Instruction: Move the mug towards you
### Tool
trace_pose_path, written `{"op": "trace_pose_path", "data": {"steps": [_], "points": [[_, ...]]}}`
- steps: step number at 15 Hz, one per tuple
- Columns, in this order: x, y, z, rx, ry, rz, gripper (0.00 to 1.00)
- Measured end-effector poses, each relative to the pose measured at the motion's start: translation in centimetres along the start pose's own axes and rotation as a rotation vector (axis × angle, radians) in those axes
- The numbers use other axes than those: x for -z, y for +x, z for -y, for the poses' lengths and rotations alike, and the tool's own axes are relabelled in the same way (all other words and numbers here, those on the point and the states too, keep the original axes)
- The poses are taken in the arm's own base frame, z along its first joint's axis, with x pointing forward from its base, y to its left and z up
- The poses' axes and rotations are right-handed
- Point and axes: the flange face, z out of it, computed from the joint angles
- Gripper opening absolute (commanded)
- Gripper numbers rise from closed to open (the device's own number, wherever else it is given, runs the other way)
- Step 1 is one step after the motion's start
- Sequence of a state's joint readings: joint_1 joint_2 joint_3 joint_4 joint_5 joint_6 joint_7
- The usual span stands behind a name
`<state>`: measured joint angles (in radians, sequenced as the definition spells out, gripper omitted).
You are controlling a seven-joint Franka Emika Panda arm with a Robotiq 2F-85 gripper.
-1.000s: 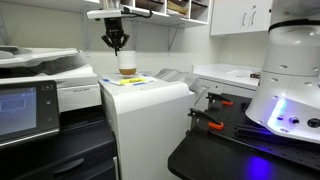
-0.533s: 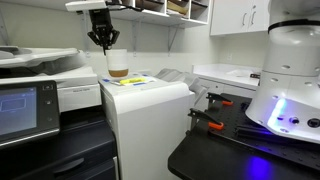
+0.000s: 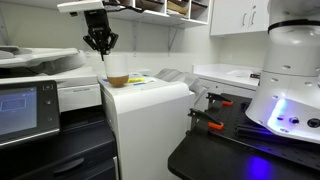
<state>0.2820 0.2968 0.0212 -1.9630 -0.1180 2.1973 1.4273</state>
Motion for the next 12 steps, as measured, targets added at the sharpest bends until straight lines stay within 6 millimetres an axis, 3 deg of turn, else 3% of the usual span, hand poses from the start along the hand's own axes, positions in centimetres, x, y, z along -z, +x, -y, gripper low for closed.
{"op": "trace_pose_path", "data": {"steps": [7,12], "points": [[-0.7,0.1,0.0,0.026,0.104,-0.013,0.03],[1.7,-1.3,-3.3,0.149,0.126,-0.010,0.03]]}}
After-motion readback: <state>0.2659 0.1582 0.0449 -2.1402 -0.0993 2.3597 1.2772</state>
